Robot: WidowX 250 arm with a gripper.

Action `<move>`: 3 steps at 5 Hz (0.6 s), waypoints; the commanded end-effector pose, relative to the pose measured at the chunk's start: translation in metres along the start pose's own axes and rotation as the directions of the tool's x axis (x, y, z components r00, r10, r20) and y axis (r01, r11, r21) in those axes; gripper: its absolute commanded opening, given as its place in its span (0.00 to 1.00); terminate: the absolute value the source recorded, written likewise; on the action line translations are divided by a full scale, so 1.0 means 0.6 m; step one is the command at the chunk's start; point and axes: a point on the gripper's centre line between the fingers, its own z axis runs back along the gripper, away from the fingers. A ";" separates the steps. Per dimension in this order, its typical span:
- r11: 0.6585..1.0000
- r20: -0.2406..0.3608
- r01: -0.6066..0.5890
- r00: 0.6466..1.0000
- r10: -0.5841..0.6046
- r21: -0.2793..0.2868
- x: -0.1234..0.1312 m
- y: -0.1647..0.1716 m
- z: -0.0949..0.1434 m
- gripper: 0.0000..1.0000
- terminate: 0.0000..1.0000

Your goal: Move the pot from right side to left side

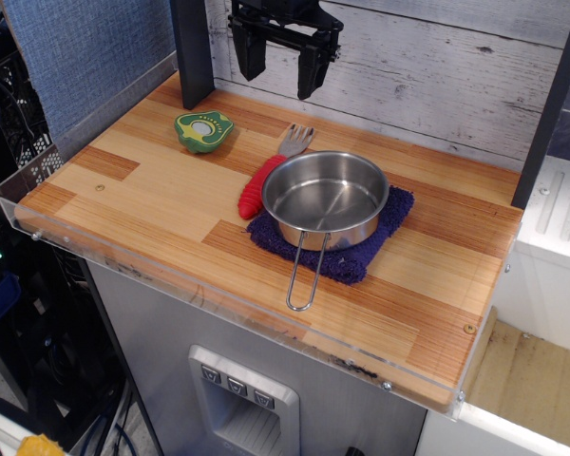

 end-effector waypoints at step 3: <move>0.991 0.039 0.063 0.998 -0.059 -0.121 -0.060 -0.041 0.020 1.00 0.00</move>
